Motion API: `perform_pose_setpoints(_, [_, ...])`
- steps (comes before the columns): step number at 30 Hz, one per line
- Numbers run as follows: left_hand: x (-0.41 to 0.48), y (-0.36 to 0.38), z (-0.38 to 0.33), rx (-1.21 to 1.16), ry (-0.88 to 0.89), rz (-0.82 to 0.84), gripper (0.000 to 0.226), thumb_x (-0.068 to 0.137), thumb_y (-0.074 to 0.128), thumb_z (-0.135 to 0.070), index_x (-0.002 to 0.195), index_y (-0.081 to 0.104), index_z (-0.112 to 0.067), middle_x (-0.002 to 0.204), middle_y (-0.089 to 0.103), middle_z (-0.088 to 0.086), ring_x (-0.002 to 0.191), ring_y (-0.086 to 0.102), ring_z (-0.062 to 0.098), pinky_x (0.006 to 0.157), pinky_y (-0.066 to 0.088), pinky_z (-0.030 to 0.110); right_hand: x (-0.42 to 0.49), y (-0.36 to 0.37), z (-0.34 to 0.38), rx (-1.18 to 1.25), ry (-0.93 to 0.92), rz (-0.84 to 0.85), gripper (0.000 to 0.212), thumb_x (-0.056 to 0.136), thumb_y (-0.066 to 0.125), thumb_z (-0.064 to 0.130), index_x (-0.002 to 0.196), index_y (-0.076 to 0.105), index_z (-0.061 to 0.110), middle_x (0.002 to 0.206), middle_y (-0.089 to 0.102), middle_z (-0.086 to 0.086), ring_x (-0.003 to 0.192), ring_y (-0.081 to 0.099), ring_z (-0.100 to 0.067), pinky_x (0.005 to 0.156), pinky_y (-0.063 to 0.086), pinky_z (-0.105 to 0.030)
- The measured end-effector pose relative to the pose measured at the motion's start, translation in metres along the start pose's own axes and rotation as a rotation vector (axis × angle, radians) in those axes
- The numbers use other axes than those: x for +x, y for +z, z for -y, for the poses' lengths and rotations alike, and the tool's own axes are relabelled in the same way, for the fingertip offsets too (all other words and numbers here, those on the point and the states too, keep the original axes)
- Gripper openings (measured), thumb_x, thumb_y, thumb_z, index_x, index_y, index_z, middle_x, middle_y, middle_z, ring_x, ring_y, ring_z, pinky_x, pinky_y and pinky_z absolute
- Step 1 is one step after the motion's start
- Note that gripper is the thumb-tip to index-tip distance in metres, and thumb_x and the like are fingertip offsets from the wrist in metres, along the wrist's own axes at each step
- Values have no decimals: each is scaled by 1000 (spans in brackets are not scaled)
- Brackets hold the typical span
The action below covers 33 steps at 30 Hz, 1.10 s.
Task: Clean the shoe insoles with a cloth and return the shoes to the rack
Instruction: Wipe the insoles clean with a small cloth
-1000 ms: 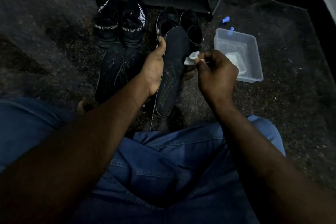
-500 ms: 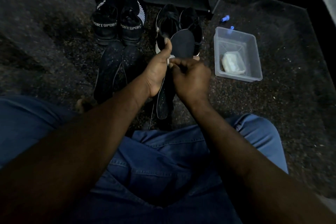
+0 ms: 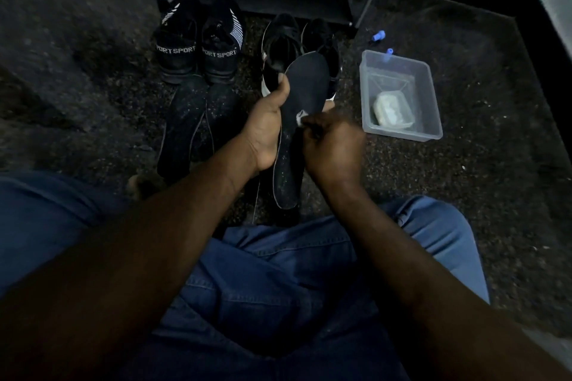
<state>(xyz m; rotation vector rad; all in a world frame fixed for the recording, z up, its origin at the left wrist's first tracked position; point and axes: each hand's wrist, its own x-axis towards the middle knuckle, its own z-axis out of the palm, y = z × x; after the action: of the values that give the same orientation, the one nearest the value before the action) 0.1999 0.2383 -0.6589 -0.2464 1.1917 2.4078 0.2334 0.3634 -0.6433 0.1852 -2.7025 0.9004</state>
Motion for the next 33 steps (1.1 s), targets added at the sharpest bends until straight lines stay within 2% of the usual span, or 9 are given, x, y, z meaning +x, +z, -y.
perform_pose_setpoints(2, [0,1,3,-5,-3,-29,79,105,26,-67,142,57,-5,137,65,21,129,63,28,106,52,36,-1,7,11,128,55,12,22,85,67,20,100,83,20,98,80,-3,89,75,-20,86,60,-38])
perform_pose_setpoints(5, [-2,3,3,0,4,-61,76,104,31,-67,123,73,-7,132,69,18,128,64,27,115,44,41,6,10,22,324,133,1,18,88,71,19,101,83,22,98,80,6,90,74,-6,88,60,-34])
perform_pose_setpoints(8, [-1,3,-1,-79,0,-11,74,104,39,-62,144,56,-3,139,63,23,131,60,34,116,44,45,3,5,17,191,-50,-16,21,86,68,18,101,82,19,97,78,-2,88,73,-17,85,57,-32])
perform_pose_setpoints(10, [1,2,-2,-73,-9,-39,67,107,38,-54,143,56,1,136,66,19,123,66,29,104,54,39,2,2,5,3,-158,23,23,83,66,15,99,82,17,94,75,-10,84,70,-27,78,53,-32])
perform_pose_setpoints(12, [1,3,-2,-68,-10,-59,66,109,35,-52,142,57,1,136,66,16,125,65,28,101,54,39,6,-3,-6,-94,-184,30,23,81,67,12,98,82,14,92,74,-14,82,69,-33,75,53,-34])
perform_pose_setpoints(18, [0,6,1,-106,-27,-67,62,108,40,-54,145,57,-7,140,64,17,129,61,32,110,49,47,28,-16,-14,-91,-102,-78,23,86,69,18,104,82,16,96,75,-12,81,71,-29,76,53,-30])
perform_pose_setpoints(25, [8,1,6,-35,-17,-147,80,101,40,-68,140,60,-1,138,64,19,126,64,31,106,53,42,1,8,11,105,-76,9,24,82,70,13,101,83,18,95,77,-7,86,71,-22,83,48,-23])
perform_pose_setpoints(28, [7,0,6,-19,-29,-152,80,101,38,-68,136,63,-1,132,68,18,119,69,28,98,56,39,6,7,13,189,-53,-26,20,82,71,12,98,83,17,96,79,-4,88,73,-20,84,57,-32])
perform_pose_setpoints(33, [7,0,5,-53,-42,-126,72,104,37,-65,142,60,-8,137,66,15,128,63,32,110,49,48,17,-4,-16,25,-10,-41,20,82,70,12,98,82,16,97,78,-9,88,73,-27,85,58,-39])
